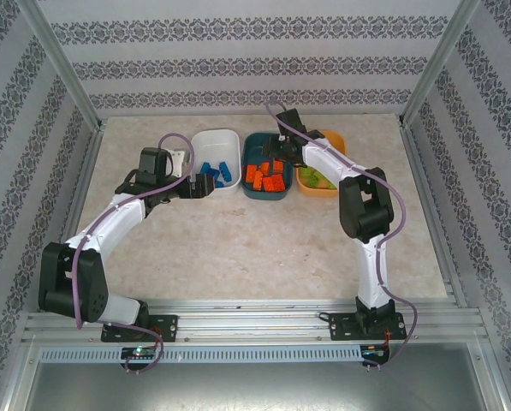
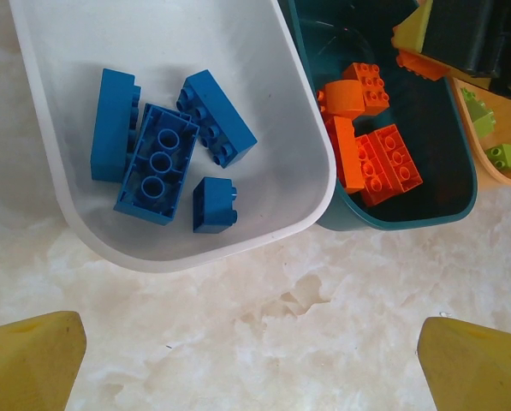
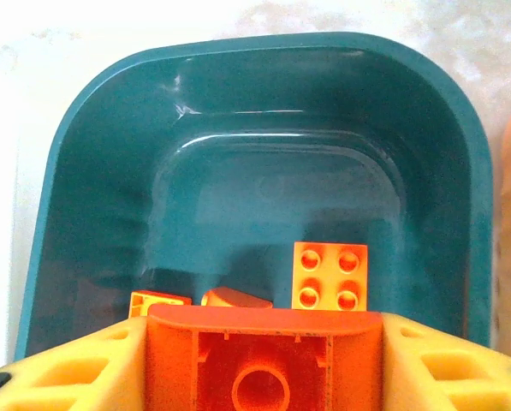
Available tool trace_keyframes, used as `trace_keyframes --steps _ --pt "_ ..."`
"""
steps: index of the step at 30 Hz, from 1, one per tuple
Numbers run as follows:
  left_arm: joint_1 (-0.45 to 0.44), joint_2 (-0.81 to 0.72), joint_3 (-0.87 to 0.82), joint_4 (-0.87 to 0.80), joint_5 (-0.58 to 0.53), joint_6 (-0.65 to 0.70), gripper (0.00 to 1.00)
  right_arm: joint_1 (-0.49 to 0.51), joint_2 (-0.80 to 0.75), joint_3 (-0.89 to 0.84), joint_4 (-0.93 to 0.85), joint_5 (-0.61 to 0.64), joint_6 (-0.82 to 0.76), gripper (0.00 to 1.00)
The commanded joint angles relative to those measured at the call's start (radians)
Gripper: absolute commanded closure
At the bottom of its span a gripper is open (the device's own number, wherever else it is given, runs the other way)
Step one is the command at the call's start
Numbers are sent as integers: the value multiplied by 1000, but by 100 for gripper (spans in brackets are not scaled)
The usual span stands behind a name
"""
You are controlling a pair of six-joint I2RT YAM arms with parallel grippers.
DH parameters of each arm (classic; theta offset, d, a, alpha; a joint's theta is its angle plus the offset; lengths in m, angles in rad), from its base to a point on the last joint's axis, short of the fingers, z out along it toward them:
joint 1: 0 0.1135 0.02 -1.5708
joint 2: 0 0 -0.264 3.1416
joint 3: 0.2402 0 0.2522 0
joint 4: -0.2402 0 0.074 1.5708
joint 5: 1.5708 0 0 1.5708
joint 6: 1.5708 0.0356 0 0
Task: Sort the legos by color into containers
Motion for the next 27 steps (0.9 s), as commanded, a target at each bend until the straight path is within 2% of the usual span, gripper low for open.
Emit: trace_keyframes --steps 1,27 --pt "-7 12 4 28 16 4 0 -6 21 42 -10 -17 -13 49" --pt "-9 18 5 27 22 4 0 -7 185 242 -105 -24 -34 48"
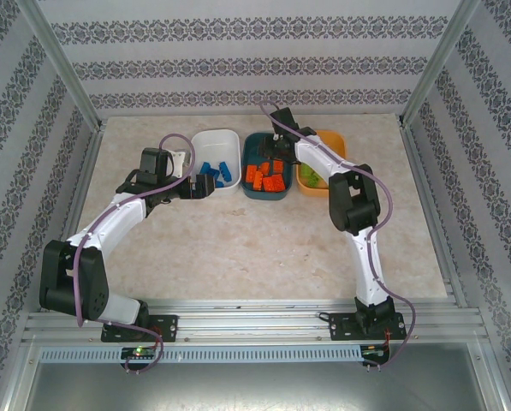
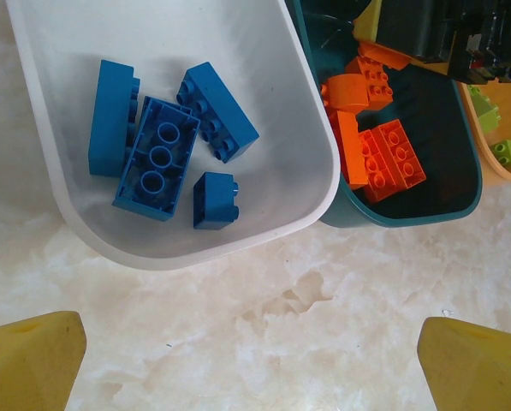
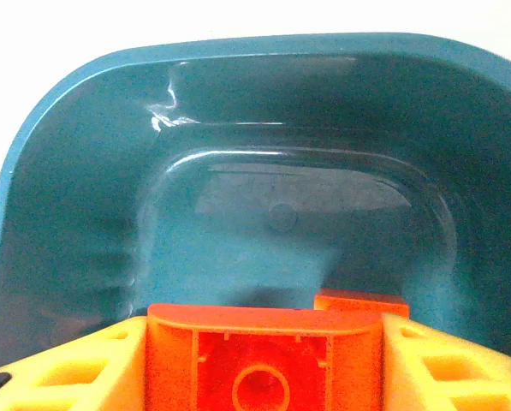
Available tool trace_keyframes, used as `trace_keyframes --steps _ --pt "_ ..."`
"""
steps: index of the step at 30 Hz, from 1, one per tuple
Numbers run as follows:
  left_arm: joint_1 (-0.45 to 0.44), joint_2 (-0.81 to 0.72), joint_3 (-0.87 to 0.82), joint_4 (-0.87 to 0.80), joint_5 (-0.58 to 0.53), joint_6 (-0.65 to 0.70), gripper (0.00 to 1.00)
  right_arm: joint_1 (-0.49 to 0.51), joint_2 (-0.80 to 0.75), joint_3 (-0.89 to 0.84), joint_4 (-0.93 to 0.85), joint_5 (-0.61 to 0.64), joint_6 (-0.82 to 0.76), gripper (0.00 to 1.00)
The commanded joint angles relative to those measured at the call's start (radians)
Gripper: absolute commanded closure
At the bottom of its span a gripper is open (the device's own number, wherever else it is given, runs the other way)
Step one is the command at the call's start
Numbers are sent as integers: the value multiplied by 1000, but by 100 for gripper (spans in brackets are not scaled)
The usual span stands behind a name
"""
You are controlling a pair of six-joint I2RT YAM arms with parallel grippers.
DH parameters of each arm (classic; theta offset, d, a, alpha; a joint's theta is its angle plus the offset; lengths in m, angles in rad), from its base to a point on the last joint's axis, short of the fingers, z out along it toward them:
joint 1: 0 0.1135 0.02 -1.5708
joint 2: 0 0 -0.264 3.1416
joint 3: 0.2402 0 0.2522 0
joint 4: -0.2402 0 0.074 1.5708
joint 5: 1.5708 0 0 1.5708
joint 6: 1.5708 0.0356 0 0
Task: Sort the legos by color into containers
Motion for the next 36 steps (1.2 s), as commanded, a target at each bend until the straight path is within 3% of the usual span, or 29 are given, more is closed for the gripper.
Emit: trace_keyframes --steps 1,14,22,36 --pt "-8 5 6 27 18 5 0 -7 31 59 -33 -14 -22 48" --pt "-9 2 8 25 15 10 0 1 105 162 -57 -45 -4 42" --pt "-9 1 7 25 16 9 0 7 105 173 -60 -46 3 27" --pt "-10 -10 9 25 22 8 0 26 4 109 -55 -57 3 23"
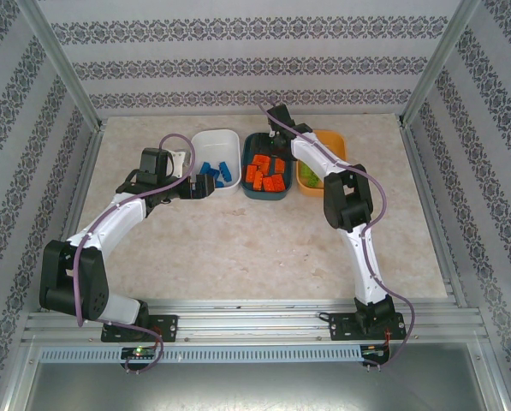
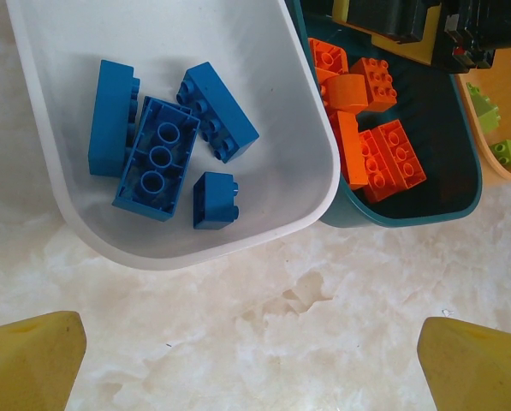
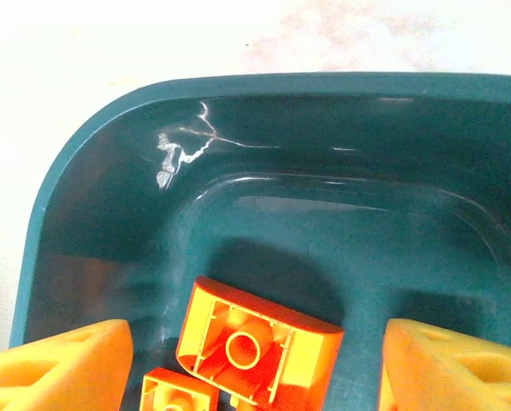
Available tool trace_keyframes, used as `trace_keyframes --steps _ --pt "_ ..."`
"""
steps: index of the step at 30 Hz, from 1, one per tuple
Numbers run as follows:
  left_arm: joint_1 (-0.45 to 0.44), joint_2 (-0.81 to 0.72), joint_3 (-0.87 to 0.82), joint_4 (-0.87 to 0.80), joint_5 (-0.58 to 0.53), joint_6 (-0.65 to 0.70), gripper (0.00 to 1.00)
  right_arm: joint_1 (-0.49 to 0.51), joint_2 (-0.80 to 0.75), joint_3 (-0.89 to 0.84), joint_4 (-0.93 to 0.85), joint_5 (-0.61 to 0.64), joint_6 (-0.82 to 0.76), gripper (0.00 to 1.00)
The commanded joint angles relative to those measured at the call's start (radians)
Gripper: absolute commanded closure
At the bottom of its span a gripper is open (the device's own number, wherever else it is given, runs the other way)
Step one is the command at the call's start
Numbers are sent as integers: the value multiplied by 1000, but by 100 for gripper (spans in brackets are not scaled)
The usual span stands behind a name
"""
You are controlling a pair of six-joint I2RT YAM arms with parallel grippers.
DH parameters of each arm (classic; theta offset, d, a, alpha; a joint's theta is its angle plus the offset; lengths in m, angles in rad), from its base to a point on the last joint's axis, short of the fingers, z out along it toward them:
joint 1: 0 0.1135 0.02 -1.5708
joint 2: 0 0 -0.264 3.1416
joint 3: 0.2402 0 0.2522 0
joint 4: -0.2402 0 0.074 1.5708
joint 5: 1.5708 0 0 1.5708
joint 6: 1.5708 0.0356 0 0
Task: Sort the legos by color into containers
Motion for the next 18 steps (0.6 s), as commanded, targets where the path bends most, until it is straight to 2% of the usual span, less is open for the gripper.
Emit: trace_keyframes --steps 1,9,13,14,16,18 --pt "-10 -12 8 25 24 8 0 23 -101 -43 -4 -19 -6 23" --pt "-23 -12 0 29 24 24 0 34 -315 -257 86 -105 -11 23" --pt "-26 -14 -7 49 33 28 0 28 -438 -344 97 -170 -66 21" --pt "-25 -17 -8 52 27 25 0 24 -466 -361 96 -187 -82 19" --pt "-25 -26 -9 58 14 18 0 11 -546 -404 99 -221 -111 2" --pt "-25 -42 -8 64 9 6 0 -7 -621 -453 125 -264 -131 2"
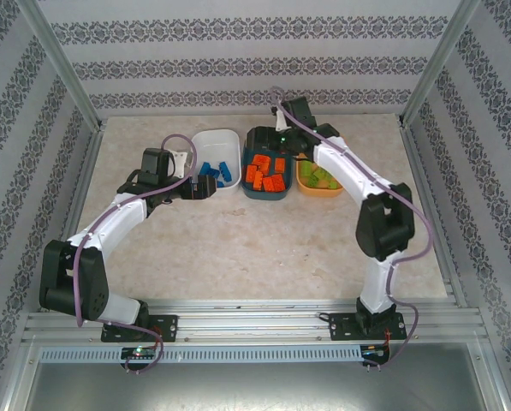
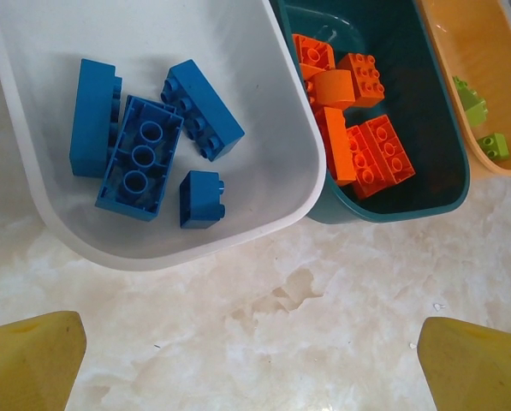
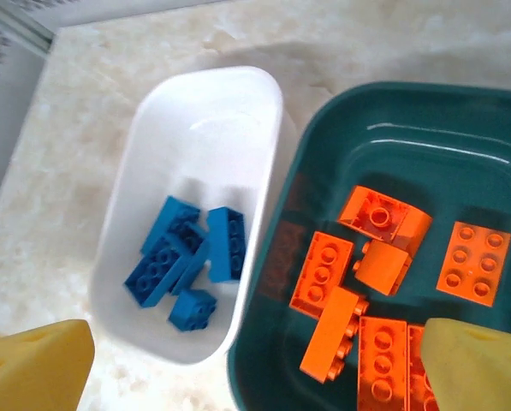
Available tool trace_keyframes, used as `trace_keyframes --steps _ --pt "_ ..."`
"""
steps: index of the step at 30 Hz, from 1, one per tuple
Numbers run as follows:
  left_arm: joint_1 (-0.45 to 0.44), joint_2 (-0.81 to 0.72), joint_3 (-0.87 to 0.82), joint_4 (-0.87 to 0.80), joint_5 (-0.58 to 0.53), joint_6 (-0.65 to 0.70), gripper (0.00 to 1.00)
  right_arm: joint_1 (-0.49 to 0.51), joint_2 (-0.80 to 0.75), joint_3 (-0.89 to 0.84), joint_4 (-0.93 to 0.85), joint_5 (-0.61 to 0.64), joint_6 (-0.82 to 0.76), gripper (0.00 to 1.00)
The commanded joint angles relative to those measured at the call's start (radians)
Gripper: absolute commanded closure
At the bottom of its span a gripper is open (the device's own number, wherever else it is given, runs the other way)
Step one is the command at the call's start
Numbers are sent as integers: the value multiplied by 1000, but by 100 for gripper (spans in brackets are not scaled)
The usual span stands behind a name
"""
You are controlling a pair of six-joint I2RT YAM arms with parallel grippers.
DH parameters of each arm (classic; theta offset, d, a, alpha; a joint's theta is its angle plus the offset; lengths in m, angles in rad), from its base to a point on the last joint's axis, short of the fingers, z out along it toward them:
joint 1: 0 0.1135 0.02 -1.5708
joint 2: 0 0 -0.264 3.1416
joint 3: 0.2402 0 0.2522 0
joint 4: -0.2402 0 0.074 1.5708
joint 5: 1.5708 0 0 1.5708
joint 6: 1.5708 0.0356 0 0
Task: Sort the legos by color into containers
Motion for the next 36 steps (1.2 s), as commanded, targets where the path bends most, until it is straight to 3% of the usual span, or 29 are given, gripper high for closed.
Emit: trace_keyframes --steps 1,3,6,11,16,19,22,25,36 --pt "-13 -50 -2 55 -3 -7 0 -36 -139 -75 51 -104 -70 2" --pt "-13 -79 5 65 -8 -22 0 -57 -214 -126 73 -124 -93 2" --pt "-15 -140 6 79 -103 -89 0 -97 -337 -223 140 -126 -137 2" --pt "-22 -273 -118 212 -223 -143 0 -160 -580 -548 430 -62 -245 2" --pt "-28 -459 -416 536 -238 69 0 -192 -839 -907 743 72 -451 2" --pt "-28 -533 -534 666 -309 119 0 -232 -919 -1004 732 192 -440 2" --pt "-27 -541 -551 649 -371 171 0 -266 -950 -1076 689 314 -428 2" --pt "-27 -536 -566 657 -439 194 0 -293 -970 -1192 777 361 -421 2" --pt "-22 -520 -595 624 -630 236 0 -355 -767 -1302 997 369 -418 2"
